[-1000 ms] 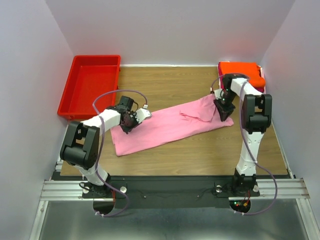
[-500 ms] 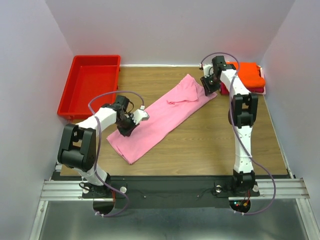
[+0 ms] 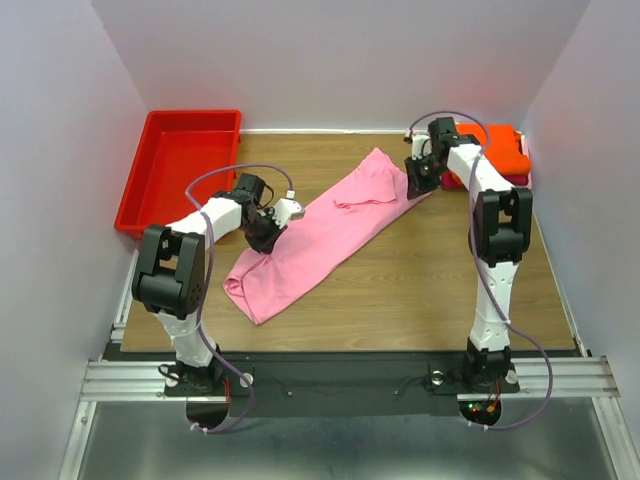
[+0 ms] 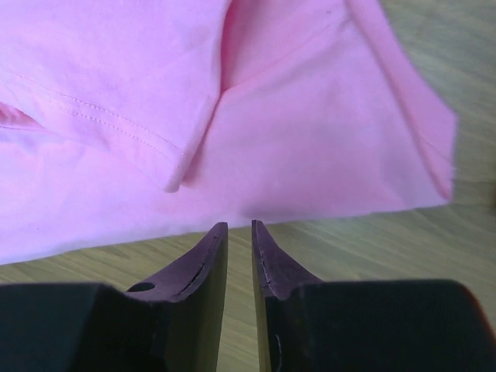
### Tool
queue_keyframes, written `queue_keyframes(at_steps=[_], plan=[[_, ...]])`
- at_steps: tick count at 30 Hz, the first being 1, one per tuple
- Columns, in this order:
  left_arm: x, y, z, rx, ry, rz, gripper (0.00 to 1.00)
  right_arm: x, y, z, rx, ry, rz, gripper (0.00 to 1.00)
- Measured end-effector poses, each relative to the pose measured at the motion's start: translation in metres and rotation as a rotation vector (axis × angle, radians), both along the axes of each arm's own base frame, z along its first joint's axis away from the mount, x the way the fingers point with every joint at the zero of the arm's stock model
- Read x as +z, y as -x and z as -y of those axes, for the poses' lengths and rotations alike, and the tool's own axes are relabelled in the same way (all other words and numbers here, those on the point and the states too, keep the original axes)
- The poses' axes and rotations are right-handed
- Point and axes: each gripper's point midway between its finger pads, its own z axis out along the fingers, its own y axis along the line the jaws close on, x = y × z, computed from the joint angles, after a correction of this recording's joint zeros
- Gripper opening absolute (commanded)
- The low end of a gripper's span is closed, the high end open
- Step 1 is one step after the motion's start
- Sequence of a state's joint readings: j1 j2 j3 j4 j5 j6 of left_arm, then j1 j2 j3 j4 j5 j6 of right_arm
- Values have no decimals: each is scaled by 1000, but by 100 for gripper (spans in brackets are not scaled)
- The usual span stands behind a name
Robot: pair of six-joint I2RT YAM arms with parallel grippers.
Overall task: Fold and stack the t-shirts
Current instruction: Fold the tshirt
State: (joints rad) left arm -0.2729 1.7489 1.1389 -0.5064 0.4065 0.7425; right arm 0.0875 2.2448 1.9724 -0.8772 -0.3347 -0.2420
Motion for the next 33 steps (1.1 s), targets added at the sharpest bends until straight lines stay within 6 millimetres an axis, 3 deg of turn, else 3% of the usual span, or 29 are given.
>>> queue_keyframes(at_steps=[5,9,12,14,18,24,28,33], plan=[[-3,2,-8,14,-32,-1,0,-23,1,-12,-13,-2,-40,22],[-7,25,-25,24,-70,-32,2,-38,-3,-12,-30,19,-51,22],[-6,48,-44,36,-102,-67,17,-40,-7,-9,-45,35,-43,22],[-5,56,-53,42,-119,-77,22,-41,-10,-8,-55,44,-40,22],[0,59,-74,57,-152,-74,33,-41,-19,-7,-64,48,-27,22],[0,70,-107,40,-201,-112,38,-39,-44,-7,-64,59,33,23],[10,76,-117,10,-191,-97,41,-38,-72,-8,-52,68,109,25],[36,64,-101,-35,-131,-14,42,-35,-118,-13,-19,104,263,32]])
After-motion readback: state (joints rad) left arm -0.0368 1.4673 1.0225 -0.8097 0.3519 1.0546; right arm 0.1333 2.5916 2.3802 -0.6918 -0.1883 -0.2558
